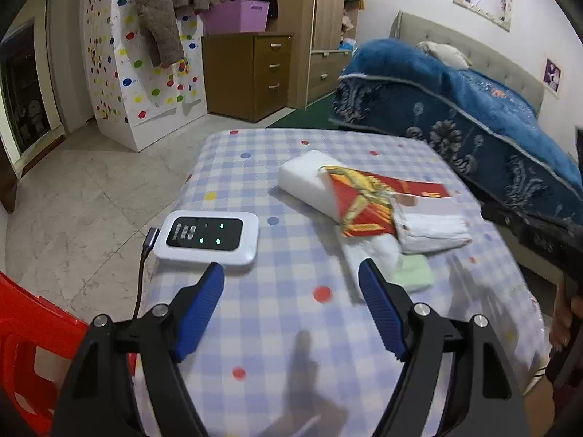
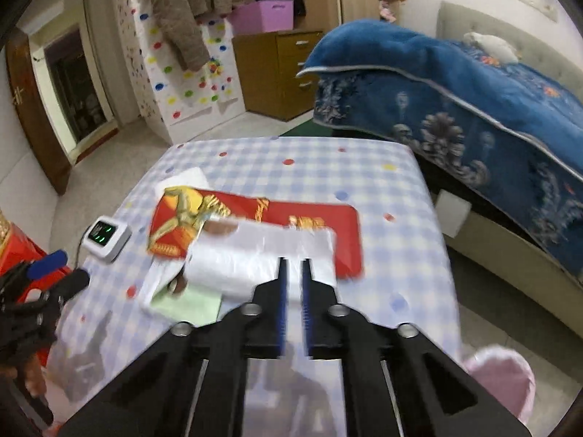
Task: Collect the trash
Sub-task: 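Return the right gripper to the table and grasp the white wrapped item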
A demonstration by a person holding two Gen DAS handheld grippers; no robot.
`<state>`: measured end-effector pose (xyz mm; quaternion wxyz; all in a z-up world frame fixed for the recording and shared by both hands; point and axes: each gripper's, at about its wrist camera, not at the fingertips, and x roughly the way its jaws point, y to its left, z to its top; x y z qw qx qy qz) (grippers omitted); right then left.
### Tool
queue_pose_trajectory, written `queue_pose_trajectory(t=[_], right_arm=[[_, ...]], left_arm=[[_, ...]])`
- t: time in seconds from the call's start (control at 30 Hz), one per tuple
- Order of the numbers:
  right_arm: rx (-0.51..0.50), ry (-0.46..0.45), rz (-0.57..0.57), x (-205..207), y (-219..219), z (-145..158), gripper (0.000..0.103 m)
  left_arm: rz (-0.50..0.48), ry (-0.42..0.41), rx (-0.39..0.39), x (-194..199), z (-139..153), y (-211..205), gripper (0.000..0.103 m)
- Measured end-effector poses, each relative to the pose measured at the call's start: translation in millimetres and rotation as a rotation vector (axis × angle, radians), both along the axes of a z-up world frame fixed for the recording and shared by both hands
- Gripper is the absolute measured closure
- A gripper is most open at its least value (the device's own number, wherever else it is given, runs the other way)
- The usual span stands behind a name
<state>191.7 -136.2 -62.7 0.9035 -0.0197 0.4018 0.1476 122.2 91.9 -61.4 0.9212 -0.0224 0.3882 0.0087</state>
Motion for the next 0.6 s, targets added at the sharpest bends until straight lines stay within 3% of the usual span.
queue_pose_trajectory(t=[0.1, 0.3, 0.6], right_arm=[[-0.035, 0.003, 0.002, 31, 14, -6, 0.099], [-0.053, 0.1, -0.014, 68, 15, -29, 0.099], [-0.005, 0.215, -0.021, 1, -10, -42, 0.097]], left_arm=[[-0.002, 0.011, -0.005, 18, -7, 2, 0.029], [-0.018, 0.026, 0.002, 30, -13, -1, 0.029], [-0.022, 0.044, 0.004, 13, -19, 1, 0.029]])
